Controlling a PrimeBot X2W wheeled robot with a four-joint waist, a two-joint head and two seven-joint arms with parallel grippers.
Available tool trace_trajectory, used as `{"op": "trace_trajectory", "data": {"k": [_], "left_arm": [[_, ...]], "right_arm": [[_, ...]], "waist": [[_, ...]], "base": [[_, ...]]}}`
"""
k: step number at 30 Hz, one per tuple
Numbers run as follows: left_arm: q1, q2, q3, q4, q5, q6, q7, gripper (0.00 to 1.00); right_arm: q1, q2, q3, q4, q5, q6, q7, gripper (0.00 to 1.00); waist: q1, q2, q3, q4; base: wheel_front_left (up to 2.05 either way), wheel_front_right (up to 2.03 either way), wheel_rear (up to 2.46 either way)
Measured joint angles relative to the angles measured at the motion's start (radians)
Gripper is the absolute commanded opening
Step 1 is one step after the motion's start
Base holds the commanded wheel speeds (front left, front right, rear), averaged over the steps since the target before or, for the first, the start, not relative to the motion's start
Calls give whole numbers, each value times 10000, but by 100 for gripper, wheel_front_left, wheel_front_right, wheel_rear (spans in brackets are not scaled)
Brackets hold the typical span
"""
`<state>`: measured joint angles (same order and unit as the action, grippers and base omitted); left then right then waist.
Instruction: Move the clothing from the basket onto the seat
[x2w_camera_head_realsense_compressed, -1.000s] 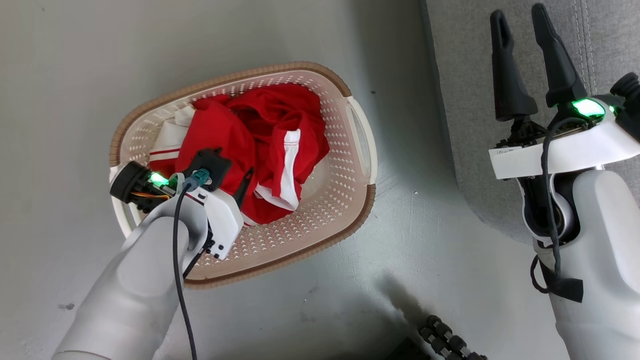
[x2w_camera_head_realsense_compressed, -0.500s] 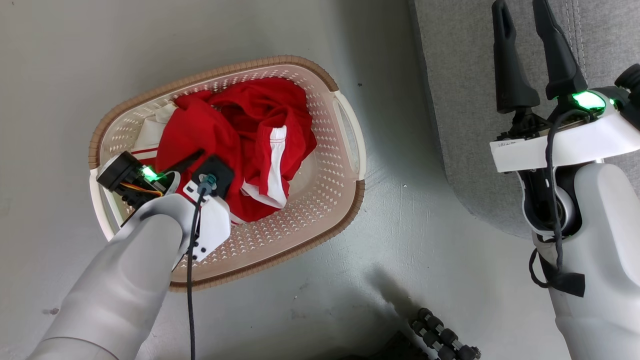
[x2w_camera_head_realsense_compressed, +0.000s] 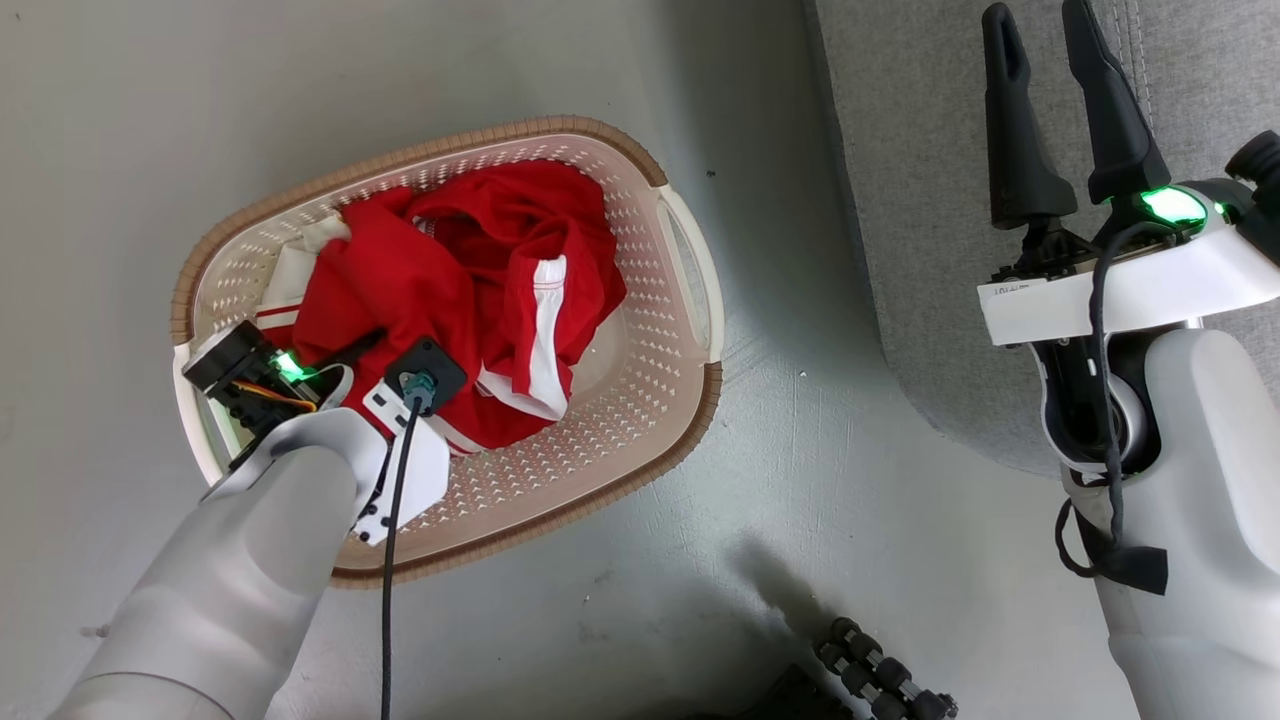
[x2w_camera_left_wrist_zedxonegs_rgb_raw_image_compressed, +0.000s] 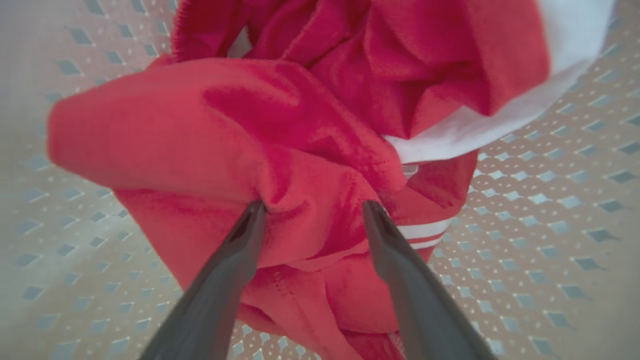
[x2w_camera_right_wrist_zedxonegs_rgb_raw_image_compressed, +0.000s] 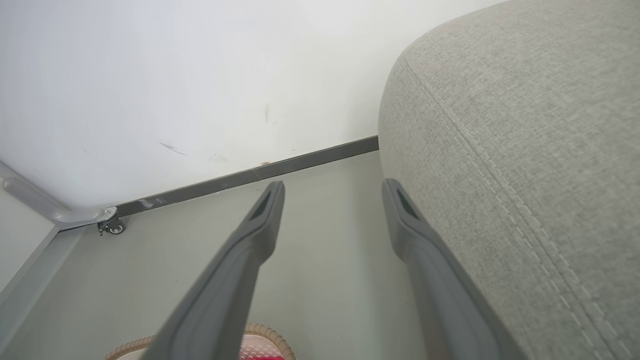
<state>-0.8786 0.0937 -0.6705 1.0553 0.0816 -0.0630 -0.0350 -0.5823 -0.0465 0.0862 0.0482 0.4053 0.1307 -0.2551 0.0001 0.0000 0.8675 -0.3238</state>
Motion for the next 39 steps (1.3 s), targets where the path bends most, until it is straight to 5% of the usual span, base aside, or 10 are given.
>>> {"op": "trace_trajectory", "data": {"k": [23, 25, 27, 39], "left_arm": [[-628, -63, -61, 867, 176, 562, -408, 100], [-644, -54, -61, 955, 176, 562, -474, 40], [-665, -58, -61, 1003, 176, 575, -512, 0], [-759, -313, -71, 1083, 150, 644, -798, 0]], "right_arm": [[8, 10, 217, 58, 71, 0, 0, 100], [8, 10, 215, 59, 71, 0, 0, 100], [8, 12, 213, 59, 71, 0, 0, 100], [6, 13, 163, 58, 71, 0, 0, 100]], "waist": [[-1, 0, -57, -134], [-1, 0, -49, -150], [0, 0, -47, -158], [0, 0, -150, -78]], "base": [[0, 0, 0], [0, 0, 0], [0, 0, 0], [0, 0, 0]]}}
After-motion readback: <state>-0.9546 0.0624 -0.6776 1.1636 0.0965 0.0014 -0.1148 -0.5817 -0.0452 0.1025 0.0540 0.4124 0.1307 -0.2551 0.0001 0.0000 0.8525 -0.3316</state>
